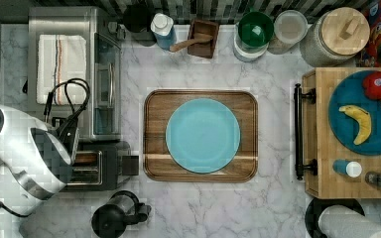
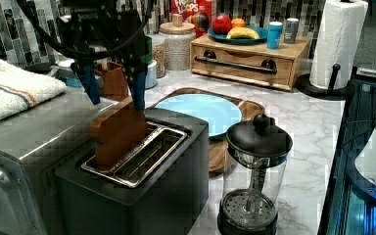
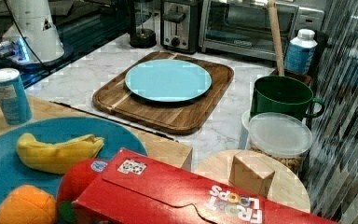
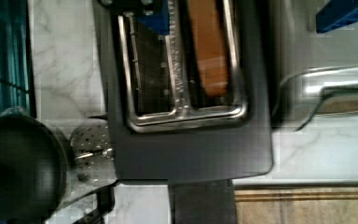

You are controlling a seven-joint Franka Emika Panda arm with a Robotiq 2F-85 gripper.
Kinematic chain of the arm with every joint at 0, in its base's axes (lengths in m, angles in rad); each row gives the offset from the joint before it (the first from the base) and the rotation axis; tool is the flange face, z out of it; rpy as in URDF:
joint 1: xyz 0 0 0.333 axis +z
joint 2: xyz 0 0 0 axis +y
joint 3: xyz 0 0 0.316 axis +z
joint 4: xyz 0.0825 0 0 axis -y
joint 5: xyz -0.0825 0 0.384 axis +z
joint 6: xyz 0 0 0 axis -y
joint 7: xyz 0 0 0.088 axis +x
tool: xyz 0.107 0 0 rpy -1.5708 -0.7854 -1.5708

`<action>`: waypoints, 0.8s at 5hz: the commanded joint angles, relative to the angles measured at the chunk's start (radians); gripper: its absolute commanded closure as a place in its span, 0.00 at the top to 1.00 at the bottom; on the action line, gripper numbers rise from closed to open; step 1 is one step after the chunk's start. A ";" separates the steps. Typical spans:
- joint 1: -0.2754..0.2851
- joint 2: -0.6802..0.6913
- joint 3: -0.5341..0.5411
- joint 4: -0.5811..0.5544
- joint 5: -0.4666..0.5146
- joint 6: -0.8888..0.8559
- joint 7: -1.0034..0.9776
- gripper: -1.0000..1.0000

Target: Pick up the toast.

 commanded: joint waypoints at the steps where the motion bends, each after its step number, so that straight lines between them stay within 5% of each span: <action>1: 0.097 -0.022 0.113 0.020 0.080 0.063 0.101 0.54; 2: 0.084 -0.036 0.117 -0.040 0.117 0.102 0.073 0.00; 4: 0.082 -0.041 0.110 -0.007 0.102 0.065 0.078 0.00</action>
